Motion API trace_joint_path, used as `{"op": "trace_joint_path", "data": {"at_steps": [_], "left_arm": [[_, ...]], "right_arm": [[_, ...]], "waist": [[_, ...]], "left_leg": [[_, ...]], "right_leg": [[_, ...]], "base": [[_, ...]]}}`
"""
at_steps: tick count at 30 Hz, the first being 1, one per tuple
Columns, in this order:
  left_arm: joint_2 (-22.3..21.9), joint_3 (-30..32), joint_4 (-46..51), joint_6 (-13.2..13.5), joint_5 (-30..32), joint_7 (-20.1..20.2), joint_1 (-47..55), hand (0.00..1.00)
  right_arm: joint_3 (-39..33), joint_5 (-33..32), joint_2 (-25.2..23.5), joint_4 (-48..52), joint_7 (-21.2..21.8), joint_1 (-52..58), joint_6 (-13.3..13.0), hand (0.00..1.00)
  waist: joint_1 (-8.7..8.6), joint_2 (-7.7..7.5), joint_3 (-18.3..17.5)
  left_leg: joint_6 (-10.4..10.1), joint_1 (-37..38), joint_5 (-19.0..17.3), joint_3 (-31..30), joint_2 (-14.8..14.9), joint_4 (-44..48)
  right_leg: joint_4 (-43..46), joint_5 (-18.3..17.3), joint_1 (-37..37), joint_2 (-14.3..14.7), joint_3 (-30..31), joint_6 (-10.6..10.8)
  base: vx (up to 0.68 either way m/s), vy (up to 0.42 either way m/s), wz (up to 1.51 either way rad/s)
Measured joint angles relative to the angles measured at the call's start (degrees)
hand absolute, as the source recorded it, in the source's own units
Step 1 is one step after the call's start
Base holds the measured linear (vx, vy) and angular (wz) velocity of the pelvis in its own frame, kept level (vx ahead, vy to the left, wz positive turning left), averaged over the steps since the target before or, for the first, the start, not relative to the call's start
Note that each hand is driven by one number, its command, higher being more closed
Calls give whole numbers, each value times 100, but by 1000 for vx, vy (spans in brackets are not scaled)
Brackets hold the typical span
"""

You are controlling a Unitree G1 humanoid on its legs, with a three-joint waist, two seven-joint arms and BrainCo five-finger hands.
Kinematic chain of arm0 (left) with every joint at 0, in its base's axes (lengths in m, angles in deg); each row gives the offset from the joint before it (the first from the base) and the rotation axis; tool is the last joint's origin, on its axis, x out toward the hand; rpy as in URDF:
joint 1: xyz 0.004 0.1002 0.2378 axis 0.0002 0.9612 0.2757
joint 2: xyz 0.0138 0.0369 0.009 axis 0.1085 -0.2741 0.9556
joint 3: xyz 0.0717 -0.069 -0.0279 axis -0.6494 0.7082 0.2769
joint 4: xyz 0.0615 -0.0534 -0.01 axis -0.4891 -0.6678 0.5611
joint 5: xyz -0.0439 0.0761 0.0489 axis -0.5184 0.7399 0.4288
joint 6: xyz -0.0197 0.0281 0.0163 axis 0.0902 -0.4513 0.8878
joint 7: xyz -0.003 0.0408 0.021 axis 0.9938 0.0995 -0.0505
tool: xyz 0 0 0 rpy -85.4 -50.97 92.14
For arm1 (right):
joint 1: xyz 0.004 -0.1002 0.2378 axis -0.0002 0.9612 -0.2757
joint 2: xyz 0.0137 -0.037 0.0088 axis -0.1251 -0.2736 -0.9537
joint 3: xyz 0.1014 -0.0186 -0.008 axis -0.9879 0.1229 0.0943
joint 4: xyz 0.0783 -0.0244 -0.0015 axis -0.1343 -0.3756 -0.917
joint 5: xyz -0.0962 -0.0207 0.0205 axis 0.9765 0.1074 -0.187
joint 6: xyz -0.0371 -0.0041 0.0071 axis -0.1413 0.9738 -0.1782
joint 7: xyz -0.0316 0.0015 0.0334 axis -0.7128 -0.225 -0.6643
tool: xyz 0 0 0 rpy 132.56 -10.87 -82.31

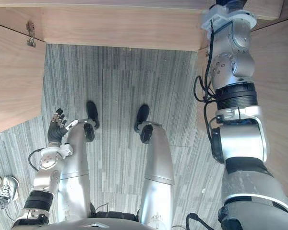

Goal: Walk over to the cabinet, pick up the folder, carry it to the office cabinet, place the folder inside the office cabinet, then close the office cabinet door

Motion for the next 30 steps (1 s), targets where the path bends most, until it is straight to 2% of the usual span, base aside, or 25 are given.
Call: {"op": "trace_joint_path", "data": {"at_steps": [5, 9, 12, 16, 20, 25, 30], "left_arm": [[206, 34, -361, -61, 45, 39, -353, 0], [243, 70, -461, -72, 46, 39, -623, 0], [263, 109, -574, -102, 50, 37, -860, 0], [281, 262, -577, -158, 54, 32, -1053, 0], [305, 354, -600, -168, 95, 23, -1156, 0], [314, 450, -591, -169, 105, 40, -1156, 0], [314, 489, -563, -169, 223, 47, -1132, 0]], "right_arm": [[372, 1360, 342, 5, 121, 75, 13, 0], [386, 2015, 348, 40, 109, 118, 13, 0], [384, 2759, 351, 85, 88, 145, 14, 0], [381, 3681, 351, 311, 48, 253, 139, 0], [378, 4219, 356, 331, 35, 334, 144, 0], [384, 4832, 607, 816, 96, 762, 128, 0], [252, 5006, 670, 1209, 83, 1242, 93, 0]], "waist": [[-48, -2, -1], [-64, -2, -1], [-77, -3, -1], [-119, -4, -1], [-118, -12, -6], [-117, -14, -7], [-114, -14, -7]], "left_leg": [[40, 31, 57, 47, 7, -105], [57, 38, 74, 78, 15, -130], [83, 50, 122, 124, 19, -212], [88, 51, 125, 138, 20, -219], [91, 51, 127, 144, 20, -234], [97, 51, 137, 152, 18, -290], [96, 51, 137, 152, 17, -302]], "right_leg": [[-158, 109, 30, 19, 9, 28], [-220, 159, 32, 28, 24, 32], [-324, 234, 33, 40, 39, 49], [-372, 270, 47, 42, 43, 58], [-393, 278, 48, 44, 43, 62], [-441, 282, 48, 44, 34, 61], [-445, 281, 49, 44, 28, 62]], "base": [[-18, 29, -4], [-24, 24, -4], [-22, 21, -4], [-4, 4, -1], [0, 0, 0], [0, 0, 0], [0, 0, 0]]}}
